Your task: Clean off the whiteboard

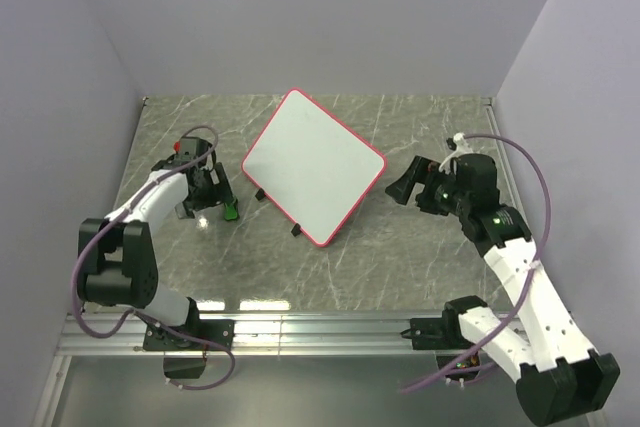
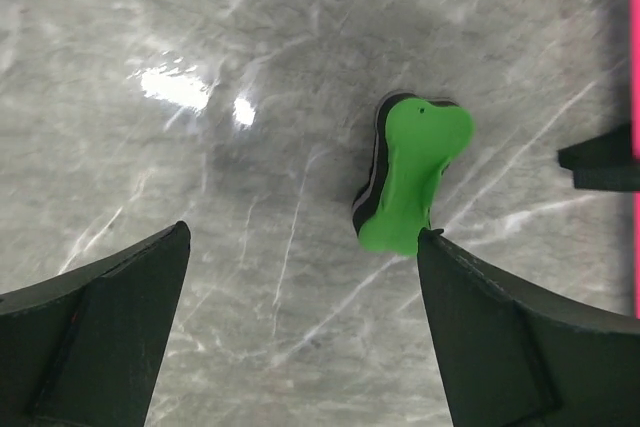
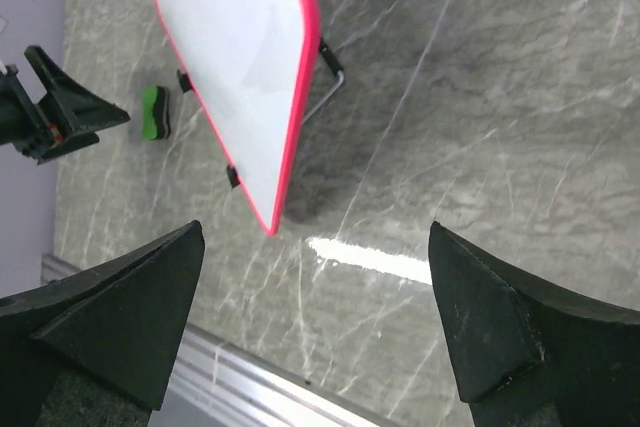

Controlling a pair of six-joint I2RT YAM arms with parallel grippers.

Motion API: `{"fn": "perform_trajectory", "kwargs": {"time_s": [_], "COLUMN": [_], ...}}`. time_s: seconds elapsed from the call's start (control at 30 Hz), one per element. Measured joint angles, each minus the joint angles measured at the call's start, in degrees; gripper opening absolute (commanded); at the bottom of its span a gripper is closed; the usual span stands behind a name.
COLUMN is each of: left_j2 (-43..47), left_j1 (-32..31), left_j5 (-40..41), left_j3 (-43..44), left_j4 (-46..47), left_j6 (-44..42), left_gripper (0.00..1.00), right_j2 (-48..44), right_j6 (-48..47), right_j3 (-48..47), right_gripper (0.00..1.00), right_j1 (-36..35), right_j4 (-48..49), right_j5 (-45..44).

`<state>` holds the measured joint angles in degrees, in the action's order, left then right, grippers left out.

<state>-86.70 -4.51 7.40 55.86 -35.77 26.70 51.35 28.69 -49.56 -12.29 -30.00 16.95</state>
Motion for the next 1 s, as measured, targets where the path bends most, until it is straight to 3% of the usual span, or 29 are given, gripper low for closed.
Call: {"fn": "perform_trajectory", "kwargs": {"time_s": [0.27, 0.47, 0.6, 1.0], "left_j2": [9.99, 20.24, 21.16, 21.68], "left_j1": [-0.52, -1.73, -1.73, -1.73], "left_j5": [-1.60, -4.76, -5.75, -9.35], "left_j3": [3.96, 14.25, 20.90, 21.62], "left_j4": [-8.11, -12.79, -15.91, -18.51], "left_j6": [5.66, 7.54, 7.63, 8.04], "left_gripper": [1.00, 0.99, 1.00, 0.99], "right_j2": [-9.60, -20.02, -24.61, -26.25], "right_j6": [4.39, 7.91, 8.37, 6.73], "right_j3": [-0.81, -0.83, -1.20, -6.64], "right_gripper": [1.00, 1.00, 1.00, 1.00], "right_j1": [-0.96, -0.96, -1.03, -1.07], "right_j4": [-5.86, -6.21, -7.34, -16.76], "right_j5": [-1.07, -2.19, -2.99, -3.89]}}
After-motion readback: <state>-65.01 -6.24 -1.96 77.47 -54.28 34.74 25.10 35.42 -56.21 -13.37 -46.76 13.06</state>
